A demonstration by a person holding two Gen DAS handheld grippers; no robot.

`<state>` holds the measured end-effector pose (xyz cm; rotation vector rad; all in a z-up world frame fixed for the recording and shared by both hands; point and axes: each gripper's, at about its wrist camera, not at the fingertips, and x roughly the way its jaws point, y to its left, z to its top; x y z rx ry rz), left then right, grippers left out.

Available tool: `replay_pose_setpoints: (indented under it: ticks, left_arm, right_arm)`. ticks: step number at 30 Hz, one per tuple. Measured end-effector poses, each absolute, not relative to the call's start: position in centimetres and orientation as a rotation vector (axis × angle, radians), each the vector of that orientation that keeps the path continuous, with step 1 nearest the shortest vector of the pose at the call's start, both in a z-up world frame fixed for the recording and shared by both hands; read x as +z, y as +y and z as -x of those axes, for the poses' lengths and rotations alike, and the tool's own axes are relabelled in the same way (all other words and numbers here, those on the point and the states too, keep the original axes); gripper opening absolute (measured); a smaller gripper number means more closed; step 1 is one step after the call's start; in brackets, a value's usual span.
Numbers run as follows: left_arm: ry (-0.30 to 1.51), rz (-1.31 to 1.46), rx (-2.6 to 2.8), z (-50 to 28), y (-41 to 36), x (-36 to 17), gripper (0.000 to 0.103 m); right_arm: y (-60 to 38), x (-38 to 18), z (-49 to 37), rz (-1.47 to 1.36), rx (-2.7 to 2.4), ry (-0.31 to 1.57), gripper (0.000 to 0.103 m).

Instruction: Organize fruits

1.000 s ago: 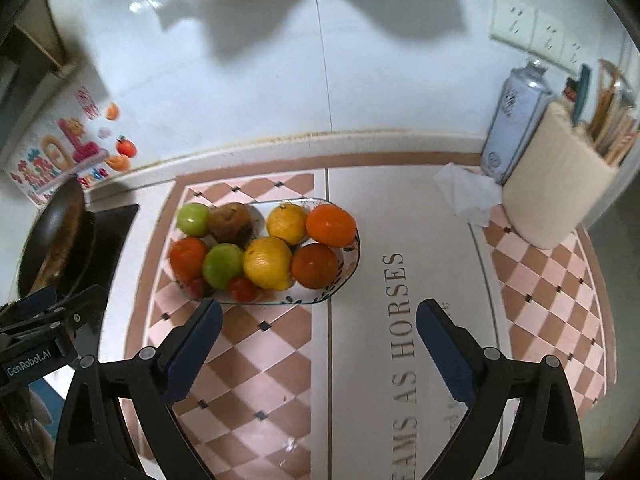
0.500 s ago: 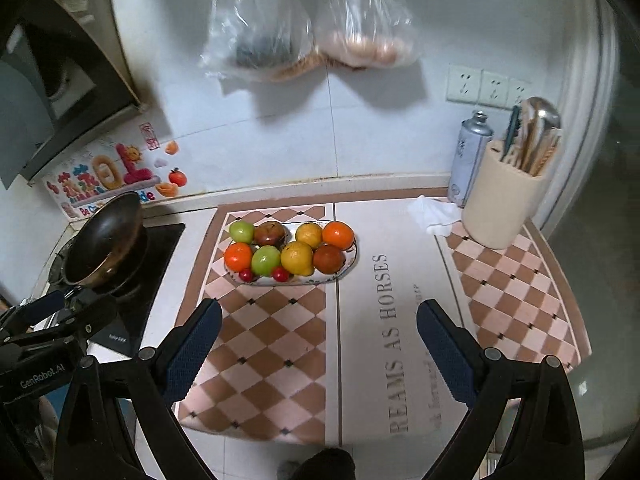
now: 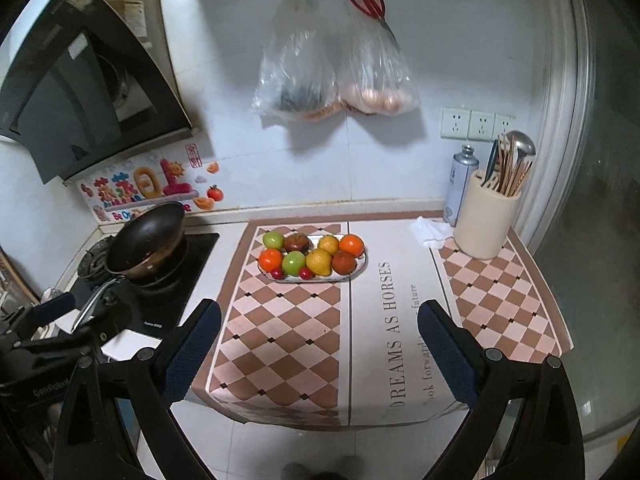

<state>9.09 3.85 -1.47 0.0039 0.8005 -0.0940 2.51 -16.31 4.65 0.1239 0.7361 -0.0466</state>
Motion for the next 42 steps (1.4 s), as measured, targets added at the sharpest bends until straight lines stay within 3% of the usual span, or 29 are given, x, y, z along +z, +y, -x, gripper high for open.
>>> replay_pose_setpoints:
  ticks: [8,20,42]
  left_arm:
    - [0.771,-0.009,-0.066,-7.2,3.5,0.1,0.1]
    - [0.821,-0.013,-0.052,-10.5,1.6,-2.3,0.1]
    - [0.971,-0.067,0.015,-22.7,0.5,-9.2,0.1]
  right_arm:
    - [-16.7,5.8,-1.4,-0.106,0.0,0.752,0.101]
    - [-18.0,5.0,-3.7,-0.102,0.0,0.759,0.101]
    - [-21.5,-4.1,-19.5,-0.12,-0.055,0.933,0.101]
